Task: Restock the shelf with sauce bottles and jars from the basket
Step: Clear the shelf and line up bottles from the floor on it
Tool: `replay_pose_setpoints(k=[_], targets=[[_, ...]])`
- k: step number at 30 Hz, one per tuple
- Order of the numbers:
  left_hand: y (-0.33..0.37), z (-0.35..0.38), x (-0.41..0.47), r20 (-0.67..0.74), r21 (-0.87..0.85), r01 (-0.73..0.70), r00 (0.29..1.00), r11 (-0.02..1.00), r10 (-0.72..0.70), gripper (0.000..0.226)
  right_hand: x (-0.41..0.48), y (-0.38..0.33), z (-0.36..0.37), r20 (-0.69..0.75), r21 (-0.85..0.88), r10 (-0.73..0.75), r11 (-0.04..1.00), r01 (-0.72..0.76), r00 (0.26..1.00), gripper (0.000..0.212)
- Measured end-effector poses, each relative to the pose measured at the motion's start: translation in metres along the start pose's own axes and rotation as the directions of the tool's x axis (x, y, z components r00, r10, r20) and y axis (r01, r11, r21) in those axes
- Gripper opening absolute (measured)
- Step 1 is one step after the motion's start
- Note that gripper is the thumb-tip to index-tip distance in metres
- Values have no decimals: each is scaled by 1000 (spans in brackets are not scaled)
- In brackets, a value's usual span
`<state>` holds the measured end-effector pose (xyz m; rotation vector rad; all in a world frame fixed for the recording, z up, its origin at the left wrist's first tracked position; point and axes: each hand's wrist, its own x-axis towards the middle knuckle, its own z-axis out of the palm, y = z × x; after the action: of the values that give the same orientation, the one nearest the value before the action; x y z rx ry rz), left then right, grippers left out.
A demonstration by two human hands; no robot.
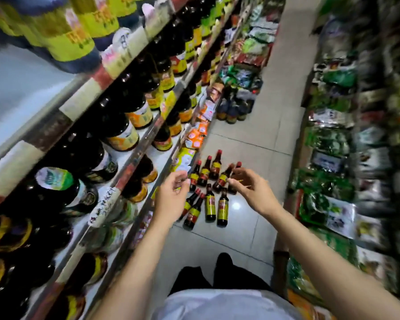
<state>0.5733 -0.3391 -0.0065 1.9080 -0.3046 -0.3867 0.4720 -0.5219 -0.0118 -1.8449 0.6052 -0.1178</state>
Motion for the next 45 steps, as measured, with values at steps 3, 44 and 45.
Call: replay_pose_setpoints(k=[3, 44, 45], targets=[[-12, 16, 13, 115, 7, 53, 992, 999, -54, 20, -4, 20, -7, -20, -47, 99, 994, -100, 995, 35], [-522, 269, 221, 308, 524, 540, 601, 658, -738, 27, 211, 510, 145, 110, -81, 839, 543, -836, 534, 44], [-531, 276, 224, 310, 531, 532, 602, 659, -736, 27, 213, 520, 150, 119, -89, 841, 538, -838, 527, 45]])
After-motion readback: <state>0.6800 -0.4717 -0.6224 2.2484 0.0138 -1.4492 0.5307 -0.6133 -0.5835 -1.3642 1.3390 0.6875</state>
